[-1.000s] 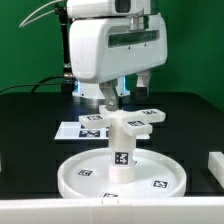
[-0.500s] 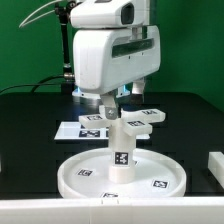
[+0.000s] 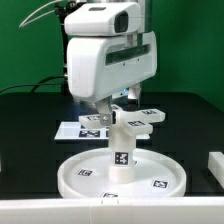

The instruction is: Assemble round table

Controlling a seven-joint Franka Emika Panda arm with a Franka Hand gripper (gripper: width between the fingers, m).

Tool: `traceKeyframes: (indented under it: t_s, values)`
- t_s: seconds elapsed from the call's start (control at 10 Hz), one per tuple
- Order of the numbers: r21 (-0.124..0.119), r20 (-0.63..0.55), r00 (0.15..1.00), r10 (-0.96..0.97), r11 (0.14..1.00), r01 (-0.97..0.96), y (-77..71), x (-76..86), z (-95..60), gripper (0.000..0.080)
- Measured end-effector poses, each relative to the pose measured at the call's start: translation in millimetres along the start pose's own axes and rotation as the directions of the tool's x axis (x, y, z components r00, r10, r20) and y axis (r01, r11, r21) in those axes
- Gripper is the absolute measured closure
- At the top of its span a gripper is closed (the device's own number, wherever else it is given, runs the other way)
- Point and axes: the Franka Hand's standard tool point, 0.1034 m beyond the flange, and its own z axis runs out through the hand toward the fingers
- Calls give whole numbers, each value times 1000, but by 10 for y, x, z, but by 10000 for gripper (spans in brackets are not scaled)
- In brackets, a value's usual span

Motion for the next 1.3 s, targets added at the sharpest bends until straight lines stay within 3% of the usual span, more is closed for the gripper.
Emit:
traceKeyframes:
  t_s: [0.2,0.3,0.4,0.5,1.1,1.3]
  values:
    - [0,0,1000,3,1000,-3,0,-4,3,150]
    - [1,1,1000,4,1000,-4,-1,-9,7,242]
    - [3,2,1000,5,1000,-5,-7,-14,10,242]
    - [3,2,1000,5,1000,-5,-6,-17,9,371]
    - [3,1,998,69,998,-69,-5,-18,8,371]
    - [3,-1,967,254,967,-254,-1,-38,7,371]
